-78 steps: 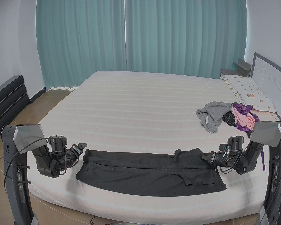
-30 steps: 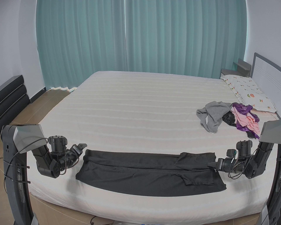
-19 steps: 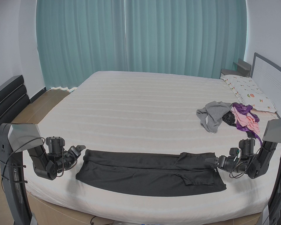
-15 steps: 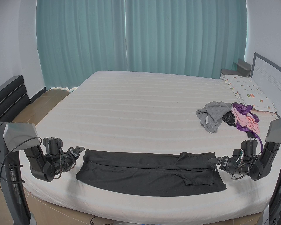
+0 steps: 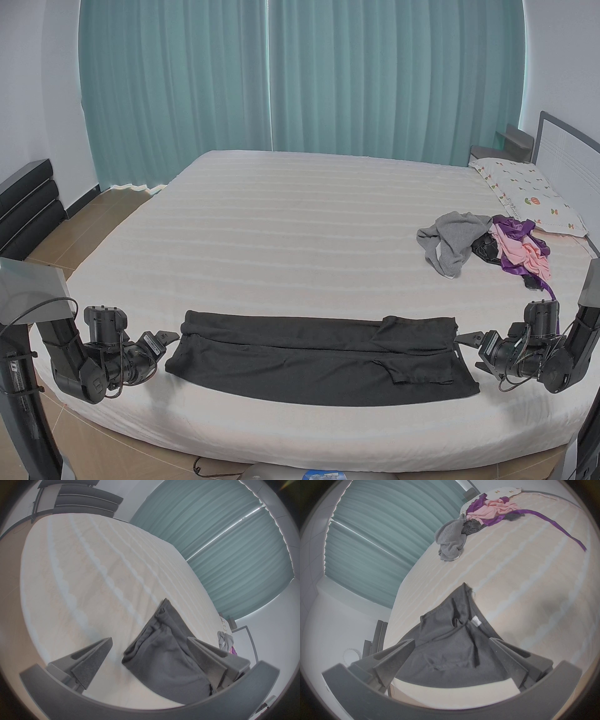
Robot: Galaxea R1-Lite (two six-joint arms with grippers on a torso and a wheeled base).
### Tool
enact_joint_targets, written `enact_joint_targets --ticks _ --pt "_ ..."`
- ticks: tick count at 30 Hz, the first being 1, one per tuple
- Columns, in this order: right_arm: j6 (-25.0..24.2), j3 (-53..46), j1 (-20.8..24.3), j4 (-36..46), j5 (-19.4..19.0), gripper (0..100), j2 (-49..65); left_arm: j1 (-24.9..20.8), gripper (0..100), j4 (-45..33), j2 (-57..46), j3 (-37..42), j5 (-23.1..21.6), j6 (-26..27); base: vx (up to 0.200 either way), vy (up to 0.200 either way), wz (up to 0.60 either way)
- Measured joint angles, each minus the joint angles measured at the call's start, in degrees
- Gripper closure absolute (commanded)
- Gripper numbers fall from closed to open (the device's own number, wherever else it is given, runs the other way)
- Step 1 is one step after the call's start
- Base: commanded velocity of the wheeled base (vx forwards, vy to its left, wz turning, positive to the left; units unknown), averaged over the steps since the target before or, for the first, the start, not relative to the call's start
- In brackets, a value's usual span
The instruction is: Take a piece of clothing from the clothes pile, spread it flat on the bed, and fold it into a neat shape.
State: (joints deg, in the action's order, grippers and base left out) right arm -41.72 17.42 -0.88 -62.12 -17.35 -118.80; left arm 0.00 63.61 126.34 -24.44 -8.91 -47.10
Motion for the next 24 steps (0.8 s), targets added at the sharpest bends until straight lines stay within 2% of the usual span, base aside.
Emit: enact_joint_targets --ticks 6,14,21,22,24 --pt "0.00 -0.45 0.22 -0.06 0.05 0 0.09 -2.56 0 -0.37 1.22 -1.38 0.68 0.06 0.000 0.000 0.00" --pt "0.01 -1.22 0.30 -0.11 0.16 0 -0.22 -4.96 0 -0.68 4.47 -5.40 6.60 0.37 0.000 0.000 0.00" --pt "0.23 -2.16 1.04 -0.06 2.84 0 -1.21 -5.67 0 -0.69 6.73 -8.41 8.64 0.57 0.000 0.000 0.00" --pt "0.23 -2.29 1.29 -0.09 2.95 0 -1.35 -5.78 100 -0.79 7.01 -8.77 8.86 0.61 0.000 0.000 0.00" --pt "0.23 -2.49 1.61 -0.09 3.07 0 -1.51 -6.01 100 -1.05 7.40 -9.07 9.09 0.96 0.000 0.000 0.00"
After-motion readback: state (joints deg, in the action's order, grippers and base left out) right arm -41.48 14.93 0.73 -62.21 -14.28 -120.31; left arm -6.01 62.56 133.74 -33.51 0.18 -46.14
